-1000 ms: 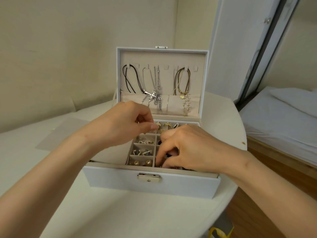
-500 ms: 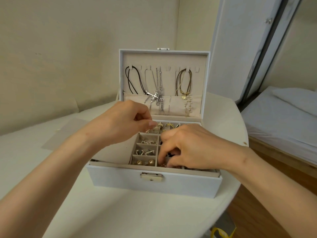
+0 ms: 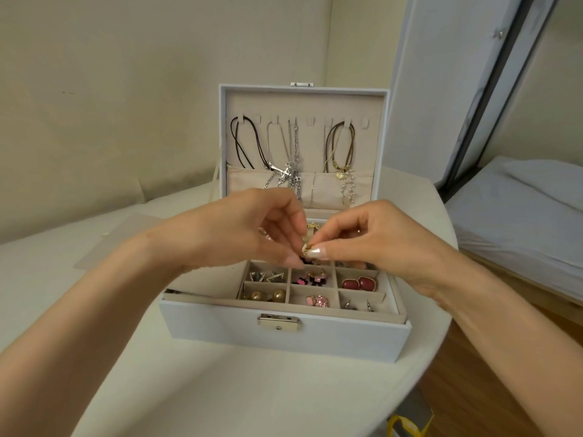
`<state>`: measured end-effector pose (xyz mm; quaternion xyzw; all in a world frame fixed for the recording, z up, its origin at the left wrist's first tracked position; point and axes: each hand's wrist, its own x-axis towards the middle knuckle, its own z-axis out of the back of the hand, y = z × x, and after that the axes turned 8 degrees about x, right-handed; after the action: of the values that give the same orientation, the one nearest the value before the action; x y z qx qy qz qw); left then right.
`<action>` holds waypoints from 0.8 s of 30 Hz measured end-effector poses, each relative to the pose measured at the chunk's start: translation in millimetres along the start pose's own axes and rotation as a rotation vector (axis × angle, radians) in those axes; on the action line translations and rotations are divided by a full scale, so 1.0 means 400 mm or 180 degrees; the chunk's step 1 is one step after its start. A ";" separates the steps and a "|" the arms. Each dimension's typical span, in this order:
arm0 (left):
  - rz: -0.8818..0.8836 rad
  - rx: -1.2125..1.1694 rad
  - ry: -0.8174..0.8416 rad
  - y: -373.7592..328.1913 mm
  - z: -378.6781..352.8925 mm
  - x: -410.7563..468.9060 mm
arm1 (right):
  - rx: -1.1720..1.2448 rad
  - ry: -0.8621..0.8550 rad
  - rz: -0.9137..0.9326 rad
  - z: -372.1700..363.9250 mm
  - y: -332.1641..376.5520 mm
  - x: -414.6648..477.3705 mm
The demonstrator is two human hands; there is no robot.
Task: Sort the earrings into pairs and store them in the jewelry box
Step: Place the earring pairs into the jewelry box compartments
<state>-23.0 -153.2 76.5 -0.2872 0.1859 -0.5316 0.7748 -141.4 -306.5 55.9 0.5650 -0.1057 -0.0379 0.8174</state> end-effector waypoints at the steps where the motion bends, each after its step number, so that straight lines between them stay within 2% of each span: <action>1: -0.0070 0.0010 -0.0051 -0.003 -0.006 0.004 | 0.0114 -0.0010 -0.0125 -0.003 -0.001 -0.002; 6: -0.0191 0.0001 -0.0233 -0.007 -0.022 0.010 | 0.0250 -0.0116 -0.0397 -0.012 -0.010 -0.005; 13: -0.0099 0.0003 -0.0122 0.008 -0.034 0.019 | 0.0077 -0.0304 -0.0296 -0.012 -0.016 -0.008; 18: 0.0020 0.0028 -0.0234 0.014 -0.038 0.022 | -0.0078 -0.0289 -0.0143 0.000 -0.014 -0.015; 21: 0.0028 0.0010 -0.0054 0.010 -0.035 0.021 | -0.0187 -0.0344 -0.0071 0.014 -0.010 -0.019; 24: 0.0032 0.0061 0.0207 0.005 -0.037 0.016 | -0.0437 -0.0030 -0.0124 0.022 -0.002 -0.027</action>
<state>-28.1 -162.3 64.0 -0.2614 0.2073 -0.5386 0.7737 -153.8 -313.1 56.6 0.5094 -0.0957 -0.0636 0.8528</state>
